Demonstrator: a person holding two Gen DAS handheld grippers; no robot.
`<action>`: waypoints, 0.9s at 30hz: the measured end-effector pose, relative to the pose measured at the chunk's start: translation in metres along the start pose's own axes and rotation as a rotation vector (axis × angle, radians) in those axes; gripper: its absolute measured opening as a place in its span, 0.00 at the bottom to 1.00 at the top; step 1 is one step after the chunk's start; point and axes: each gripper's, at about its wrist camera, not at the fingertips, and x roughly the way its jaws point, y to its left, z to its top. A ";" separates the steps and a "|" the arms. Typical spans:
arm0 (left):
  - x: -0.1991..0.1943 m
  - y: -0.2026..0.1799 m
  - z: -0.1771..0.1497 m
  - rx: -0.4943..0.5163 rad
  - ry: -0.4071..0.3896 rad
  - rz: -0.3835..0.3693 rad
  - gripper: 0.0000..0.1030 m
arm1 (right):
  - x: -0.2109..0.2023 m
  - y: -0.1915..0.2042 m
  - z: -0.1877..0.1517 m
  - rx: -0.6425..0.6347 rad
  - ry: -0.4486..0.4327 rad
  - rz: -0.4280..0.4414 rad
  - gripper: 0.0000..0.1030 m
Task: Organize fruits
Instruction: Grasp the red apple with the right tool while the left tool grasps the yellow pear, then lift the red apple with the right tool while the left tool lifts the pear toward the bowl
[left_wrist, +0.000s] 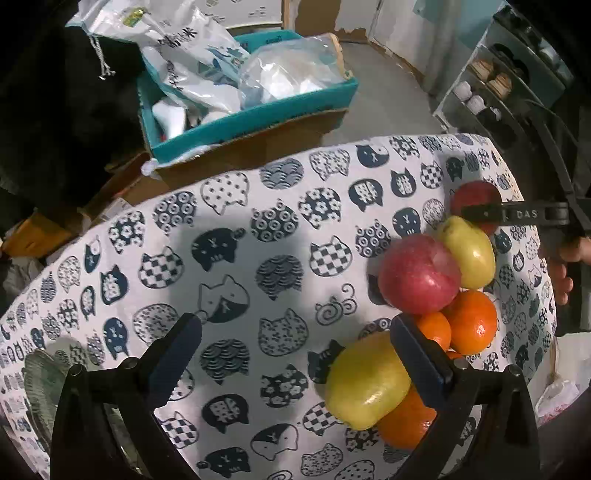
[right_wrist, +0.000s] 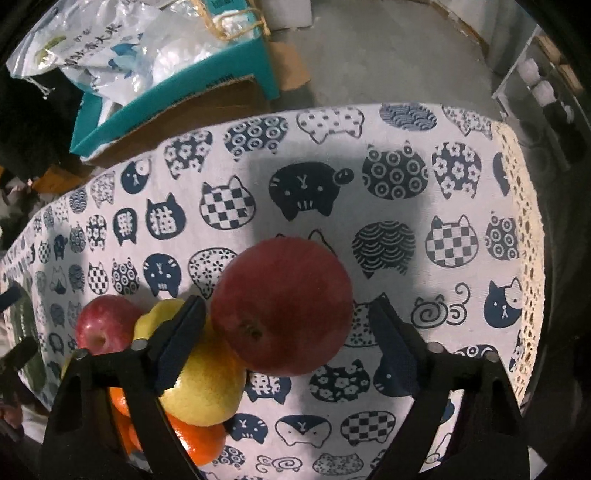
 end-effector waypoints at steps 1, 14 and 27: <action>0.003 -0.002 -0.001 0.001 0.008 -0.008 1.00 | 0.002 -0.001 0.000 0.005 0.004 0.005 0.81; 0.024 -0.023 -0.024 0.033 0.089 -0.093 1.00 | -0.002 0.003 -0.005 -0.054 -0.040 -0.073 0.72; 0.049 -0.036 -0.034 0.070 0.153 -0.072 1.00 | -0.044 -0.005 -0.046 -0.059 -0.112 -0.132 0.73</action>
